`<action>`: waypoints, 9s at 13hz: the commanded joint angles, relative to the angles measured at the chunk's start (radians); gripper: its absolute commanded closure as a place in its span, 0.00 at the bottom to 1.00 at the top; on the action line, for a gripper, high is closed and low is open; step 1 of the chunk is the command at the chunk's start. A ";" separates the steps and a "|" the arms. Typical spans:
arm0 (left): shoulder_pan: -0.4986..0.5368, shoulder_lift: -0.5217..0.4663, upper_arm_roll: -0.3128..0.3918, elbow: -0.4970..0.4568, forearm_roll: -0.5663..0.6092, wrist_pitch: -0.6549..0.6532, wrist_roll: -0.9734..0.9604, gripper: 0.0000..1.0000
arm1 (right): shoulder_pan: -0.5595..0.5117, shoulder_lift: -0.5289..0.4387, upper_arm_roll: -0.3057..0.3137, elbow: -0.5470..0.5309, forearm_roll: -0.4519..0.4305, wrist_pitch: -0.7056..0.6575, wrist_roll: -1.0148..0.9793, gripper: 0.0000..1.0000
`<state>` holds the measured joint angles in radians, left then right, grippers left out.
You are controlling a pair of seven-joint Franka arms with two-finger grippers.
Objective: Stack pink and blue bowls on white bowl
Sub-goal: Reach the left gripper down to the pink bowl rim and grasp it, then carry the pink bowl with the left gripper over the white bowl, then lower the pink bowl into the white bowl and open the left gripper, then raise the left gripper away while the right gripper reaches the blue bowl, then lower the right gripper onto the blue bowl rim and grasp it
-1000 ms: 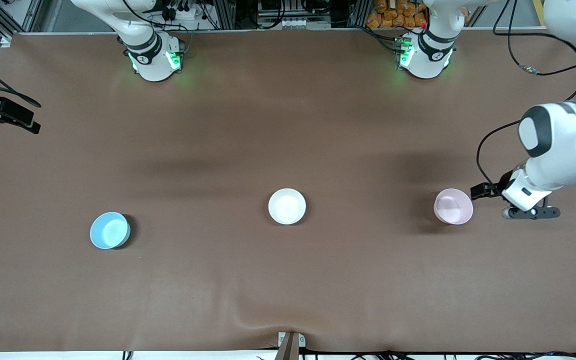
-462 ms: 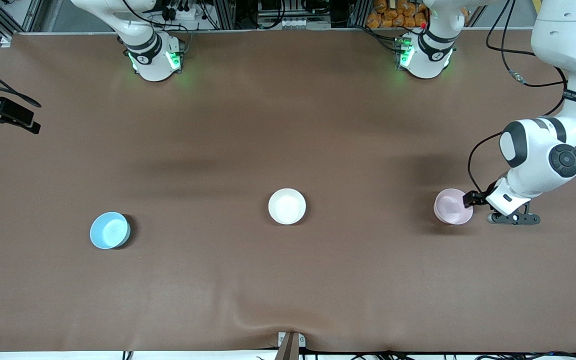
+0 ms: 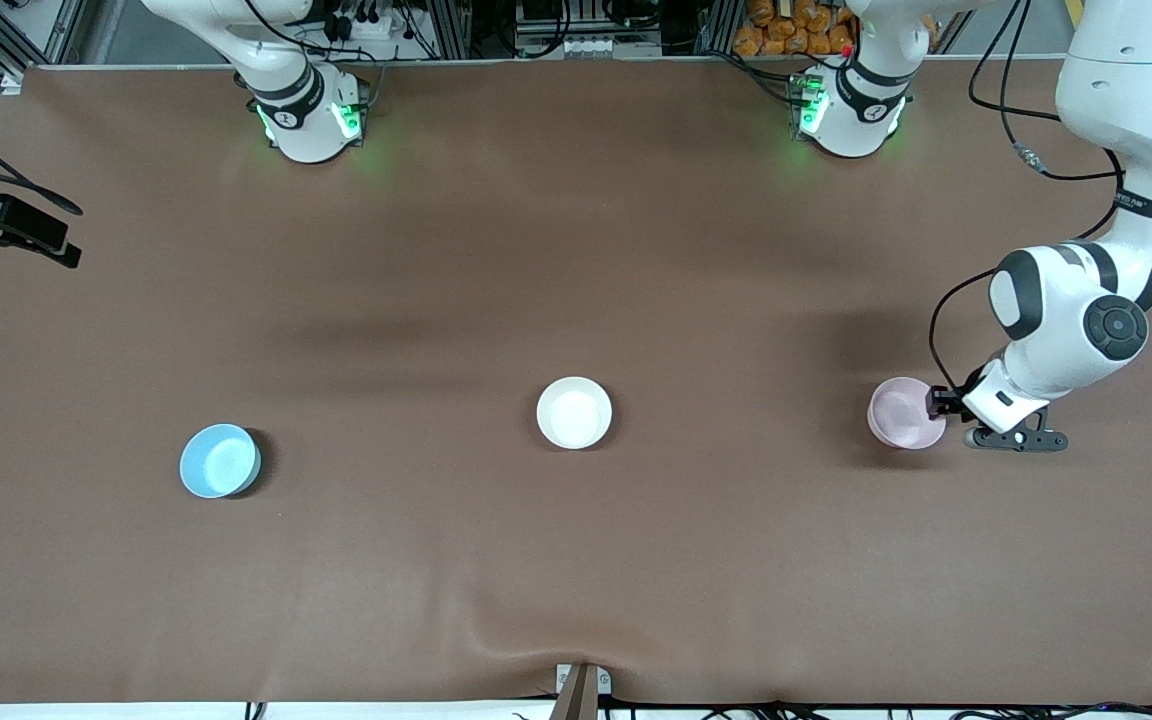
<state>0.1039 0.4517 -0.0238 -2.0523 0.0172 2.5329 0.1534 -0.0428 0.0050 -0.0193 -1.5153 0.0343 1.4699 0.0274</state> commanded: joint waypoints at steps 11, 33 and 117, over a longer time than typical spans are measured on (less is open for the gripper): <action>0.013 -0.028 -0.050 0.021 -0.035 0.017 -0.030 1.00 | 0.003 -0.002 0.001 0.003 -0.004 -0.002 -0.003 0.00; -0.581 0.277 -0.169 0.641 -0.111 -0.234 -1.038 1.00 | 0.004 0.000 0.002 0.003 0.001 0.000 -0.003 0.00; -0.133 -0.453 0.018 0.587 -0.008 -1.089 -0.113 0.00 | -0.089 0.667 -0.007 -0.160 -0.070 0.750 -0.096 1.00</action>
<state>-0.0258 0.0011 -0.0119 -1.4604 0.0112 1.4324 0.0195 -0.1198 0.6813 -0.0343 -1.6637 -0.0199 2.2077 -0.0575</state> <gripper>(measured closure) 0.000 0.101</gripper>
